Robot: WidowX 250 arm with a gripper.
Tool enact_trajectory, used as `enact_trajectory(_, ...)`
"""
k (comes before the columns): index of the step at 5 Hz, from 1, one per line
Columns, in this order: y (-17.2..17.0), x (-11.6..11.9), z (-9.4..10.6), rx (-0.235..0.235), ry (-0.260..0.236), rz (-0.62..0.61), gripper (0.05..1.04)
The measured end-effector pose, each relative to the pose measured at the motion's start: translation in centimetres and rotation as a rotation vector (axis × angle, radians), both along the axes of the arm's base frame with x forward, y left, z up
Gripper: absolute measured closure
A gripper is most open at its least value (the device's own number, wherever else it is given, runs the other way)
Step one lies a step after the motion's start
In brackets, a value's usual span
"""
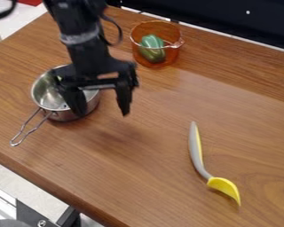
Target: Move the green spatula to the top right side of the table
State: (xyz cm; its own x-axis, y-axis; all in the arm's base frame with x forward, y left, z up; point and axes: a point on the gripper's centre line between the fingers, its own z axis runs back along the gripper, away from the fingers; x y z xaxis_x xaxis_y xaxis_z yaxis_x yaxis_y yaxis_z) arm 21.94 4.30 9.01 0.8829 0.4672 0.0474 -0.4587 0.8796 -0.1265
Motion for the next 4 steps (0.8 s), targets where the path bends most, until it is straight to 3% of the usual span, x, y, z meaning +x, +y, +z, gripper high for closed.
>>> enact_trajectory(2, 3.3, 0.8, 3.7, -0.074, -0.033, 0.01, 0.083)
enact_trajectory(3, 4.4, 1.2, 4.3, -0.094, -0.036, 0.026, 0.083)
enact_trajectory(4, 5.6, 1.8, 3.8, -0.082, -0.071, 0.033, 0.083)
